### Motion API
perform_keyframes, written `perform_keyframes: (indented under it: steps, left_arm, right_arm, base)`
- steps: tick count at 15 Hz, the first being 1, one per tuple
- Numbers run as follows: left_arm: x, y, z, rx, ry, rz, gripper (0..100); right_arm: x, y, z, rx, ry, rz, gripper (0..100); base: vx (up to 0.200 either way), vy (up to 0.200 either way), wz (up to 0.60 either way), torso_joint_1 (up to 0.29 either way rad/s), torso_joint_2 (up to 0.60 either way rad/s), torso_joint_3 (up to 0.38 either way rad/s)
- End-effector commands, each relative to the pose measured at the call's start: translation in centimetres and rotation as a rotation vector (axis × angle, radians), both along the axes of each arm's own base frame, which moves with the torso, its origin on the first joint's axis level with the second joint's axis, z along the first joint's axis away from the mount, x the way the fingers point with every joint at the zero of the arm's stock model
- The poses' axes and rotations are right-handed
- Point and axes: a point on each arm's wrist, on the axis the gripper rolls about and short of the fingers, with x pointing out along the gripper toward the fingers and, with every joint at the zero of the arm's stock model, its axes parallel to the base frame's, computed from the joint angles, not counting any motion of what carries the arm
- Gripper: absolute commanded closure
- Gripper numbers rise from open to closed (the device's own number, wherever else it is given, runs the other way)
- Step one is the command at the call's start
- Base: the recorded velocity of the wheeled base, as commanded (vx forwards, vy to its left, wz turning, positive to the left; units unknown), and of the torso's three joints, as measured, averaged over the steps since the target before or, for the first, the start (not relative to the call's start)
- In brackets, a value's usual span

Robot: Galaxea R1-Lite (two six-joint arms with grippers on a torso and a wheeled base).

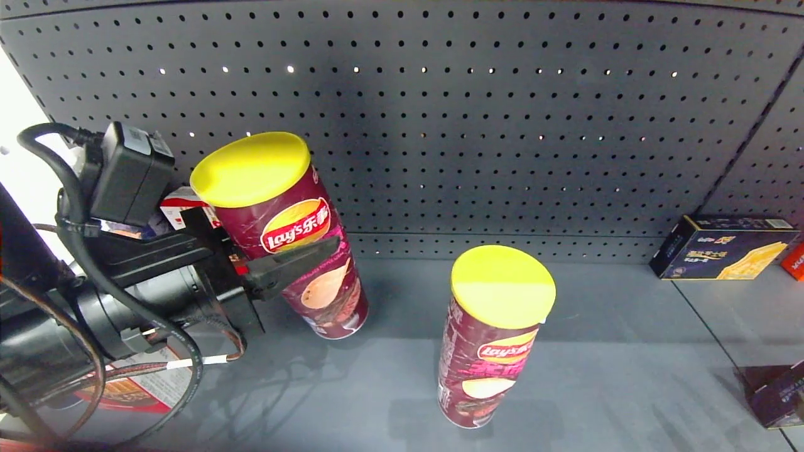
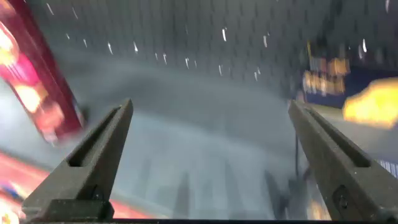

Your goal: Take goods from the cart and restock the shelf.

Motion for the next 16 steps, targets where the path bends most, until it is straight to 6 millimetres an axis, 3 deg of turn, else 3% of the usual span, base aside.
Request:
perform_keyframes:
  steps: [1,4,6,10,16]
  left_arm:
    - [-0.4,0.1,-0.3,0.004,0.006,-0.001,100]
    - [-1.0,0.4,-0.7,0.009,0.011,-0.004,100]
    - [-1.1,0.4,-0.6,0.007,0.007,-0.009,100]
    - [-1.2,0.2,-0.6,0.007,0.009,-0.019,100]
    - [-1.2,0.2,-0.5,0.005,0.003,-0.019,100]
  right_arm:
    - [-2.8,-1.6,-4.0,-0.010,0.023,-0.018,0]
    - [-4.8,-2.8,-7.3,-0.038,0.055,0.054,0]
    - [-5.0,-2.8,-7.4,-0.074,0.110,0.254,0]
    - [-4.8,-3.0,-7.4,-0.100,0.094,0.370,0]
    - [-4.2,-2.4,-7.1,-0.094,0.237,-0.022,0]
  base:
    - [0.000,0.000,0.00,0.000,0.00,0.000]
    - [0.000,0.000,0.00,0.000,0.00,0.000]
    - [0.000,0.000,0.00,0.000,0.00,0.000]
    - [0.000,0.000,0.00,0.000,0.00,0.000]
    - [0.000,0.000,0.00,0.000,0.00,0.000]
